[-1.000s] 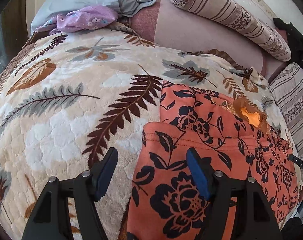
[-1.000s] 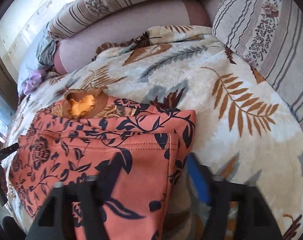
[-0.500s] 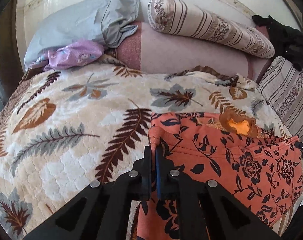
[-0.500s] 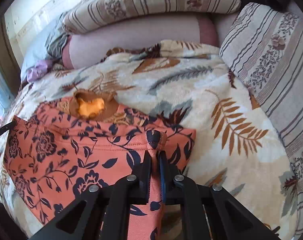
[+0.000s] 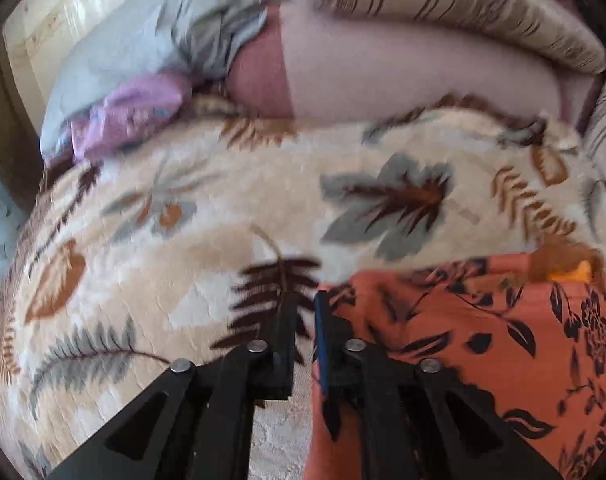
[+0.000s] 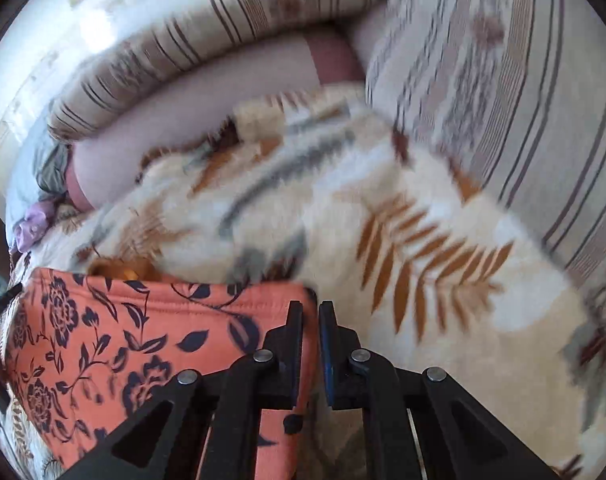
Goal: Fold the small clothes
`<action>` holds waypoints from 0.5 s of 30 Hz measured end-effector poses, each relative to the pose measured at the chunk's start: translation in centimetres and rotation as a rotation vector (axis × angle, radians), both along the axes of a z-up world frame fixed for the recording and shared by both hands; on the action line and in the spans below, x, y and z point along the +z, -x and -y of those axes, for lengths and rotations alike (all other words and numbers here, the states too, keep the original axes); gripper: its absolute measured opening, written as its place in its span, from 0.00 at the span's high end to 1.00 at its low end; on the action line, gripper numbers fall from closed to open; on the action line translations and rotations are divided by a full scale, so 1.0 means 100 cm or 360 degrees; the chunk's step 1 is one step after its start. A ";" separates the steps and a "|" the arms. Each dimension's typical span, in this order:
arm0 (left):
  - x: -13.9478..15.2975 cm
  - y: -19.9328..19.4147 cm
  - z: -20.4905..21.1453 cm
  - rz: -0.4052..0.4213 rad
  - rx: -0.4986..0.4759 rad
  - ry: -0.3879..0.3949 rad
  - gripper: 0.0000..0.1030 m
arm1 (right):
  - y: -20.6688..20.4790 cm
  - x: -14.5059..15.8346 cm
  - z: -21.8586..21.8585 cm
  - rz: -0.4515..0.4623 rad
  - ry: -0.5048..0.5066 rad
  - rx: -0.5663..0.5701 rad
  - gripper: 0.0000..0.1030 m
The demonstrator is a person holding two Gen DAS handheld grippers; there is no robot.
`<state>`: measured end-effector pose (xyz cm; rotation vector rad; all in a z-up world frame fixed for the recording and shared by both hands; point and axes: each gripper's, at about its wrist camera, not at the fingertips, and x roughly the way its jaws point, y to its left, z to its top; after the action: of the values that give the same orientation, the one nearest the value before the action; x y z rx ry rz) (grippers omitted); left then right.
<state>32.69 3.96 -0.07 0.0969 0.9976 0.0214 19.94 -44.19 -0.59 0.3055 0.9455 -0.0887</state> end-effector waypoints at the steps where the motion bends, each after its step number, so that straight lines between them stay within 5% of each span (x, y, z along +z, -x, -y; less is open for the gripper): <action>1: -0.010 -0.005 -0.008 -0.0105 0.0035 0.0048 0.82 | 0.001 -0.005 0.001 -0.0022 -0.0021 0.0000 0.89; 2: -0.006 -0.001 -0.019 -0.0082 0.0074 0.0134 0.81 | 0.007 -0.003 0.003 0.0004 -0.0034 -0.0016 0.80; 3: 0.004 0.006 -0.031 -0.0025 0.0106 0.0210 0.78 | 0.014 0.003 0.004 0.0039 -0.0039 -0.0028 0.58; 5: 0.030 0.026 -0.052 0.0106 0.0161 0.0281 0.53 | 0.032 0.017 0.007 0.0117 -0.0035 -0.0050 0.15; 7: 0.056 0.057 -0.072 0.0256 0.0184 0.0334 0.40 | 0.054 0.031 0.008 0.0183 -0.0042 -0.0054 0.15; 9: 0.075 0.090 -0.086 0.0332 0.0153 0.0395 0.39 | 0.079 0.042 0.008 0.0202 -0.0138 -0.0057 0.15; 12: 0.079 0.136 -0.096 0.0340 0.0065 0.0488 0.32 | 0.120 0.047 -0.001 0.0243 -0.0311 -0.0008 0.15; 15: 0.061 0.168 -0.081 0.0248 -0.0084 0.0416 0.31 | 0.147 0.038 -0.019 0.0203 -0.0309 0.0035 0.15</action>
<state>15.87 12.04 6.00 -0.1168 0.8342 -0.1475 5.29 -42.27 3.19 0.4745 0.8321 0.0429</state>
